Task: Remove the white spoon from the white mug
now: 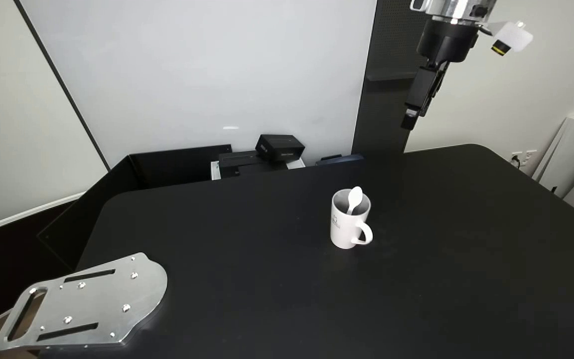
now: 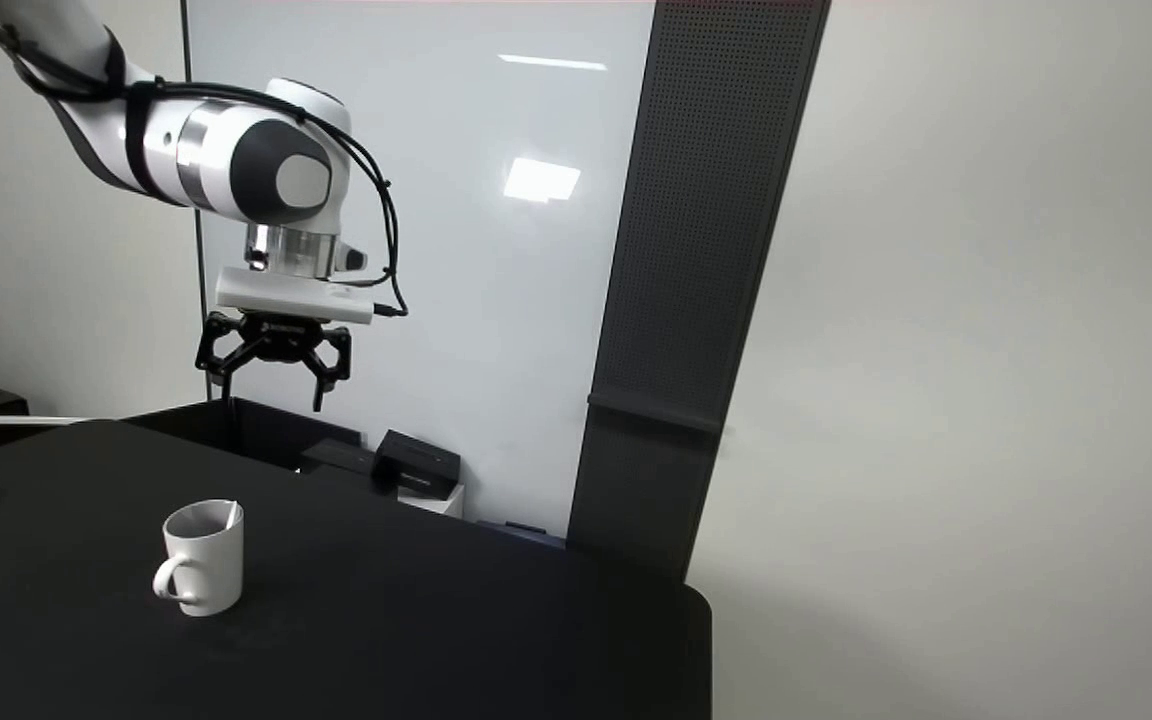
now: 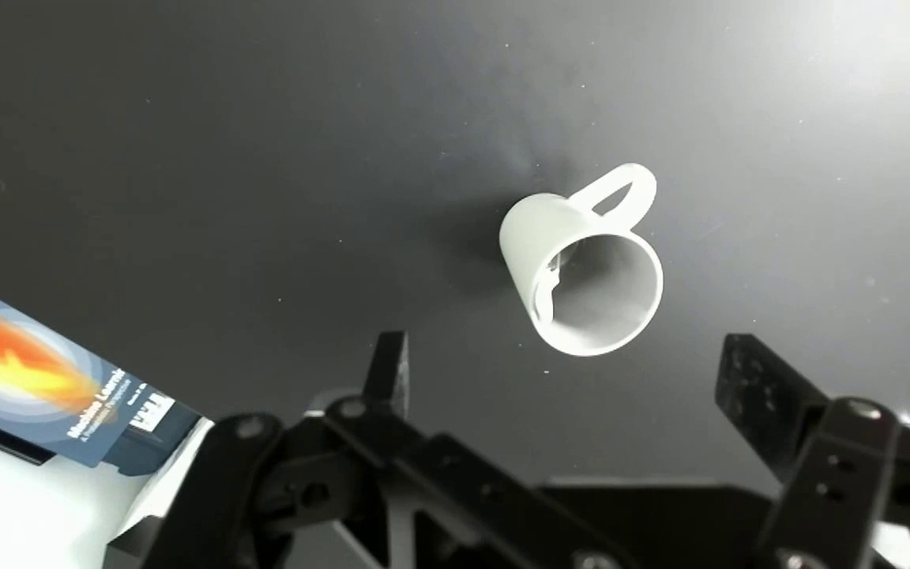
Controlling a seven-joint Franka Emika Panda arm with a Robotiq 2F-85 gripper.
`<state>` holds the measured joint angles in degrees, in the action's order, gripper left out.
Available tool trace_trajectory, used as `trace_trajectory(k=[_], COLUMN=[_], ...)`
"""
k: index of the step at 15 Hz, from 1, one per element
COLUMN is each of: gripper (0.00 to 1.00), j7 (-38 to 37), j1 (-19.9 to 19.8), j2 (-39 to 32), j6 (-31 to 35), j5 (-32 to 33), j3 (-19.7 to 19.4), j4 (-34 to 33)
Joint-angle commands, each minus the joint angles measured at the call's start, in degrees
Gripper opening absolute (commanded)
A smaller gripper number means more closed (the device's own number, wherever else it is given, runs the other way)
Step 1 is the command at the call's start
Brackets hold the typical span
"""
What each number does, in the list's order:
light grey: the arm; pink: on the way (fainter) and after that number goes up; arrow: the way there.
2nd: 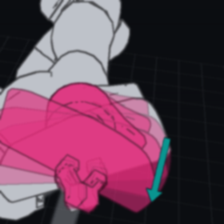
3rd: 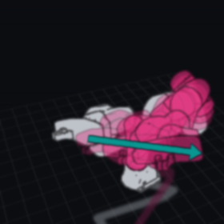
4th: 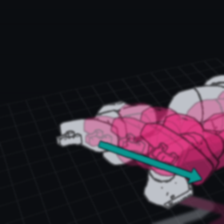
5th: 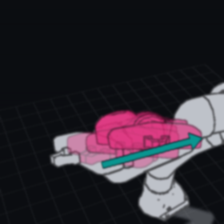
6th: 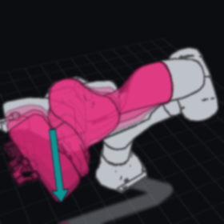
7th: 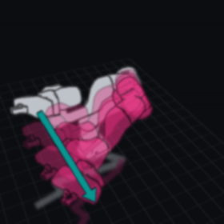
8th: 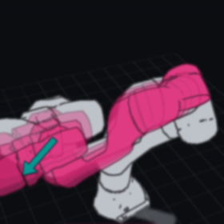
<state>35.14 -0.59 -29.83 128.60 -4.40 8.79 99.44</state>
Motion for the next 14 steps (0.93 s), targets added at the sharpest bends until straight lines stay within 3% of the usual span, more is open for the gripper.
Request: trace_trajectory(k=[1,6,8,14], gripper=[1.0,1.0,1.0,1.0], j7=[2.3,6.8,5.8,5.7], j1=[-0.2,0.1,0.1,0.3], j2=[-3.3,-6.9,-5.3,-6.8], j6=[-4.0,-4.9,-3.1,-3.1], j5=[0.5,0.8,0.4,1.1], j3=[1.1,1.8,1.6,1.7], j4=[-5.0,-7.9,-4.9,-6.3])
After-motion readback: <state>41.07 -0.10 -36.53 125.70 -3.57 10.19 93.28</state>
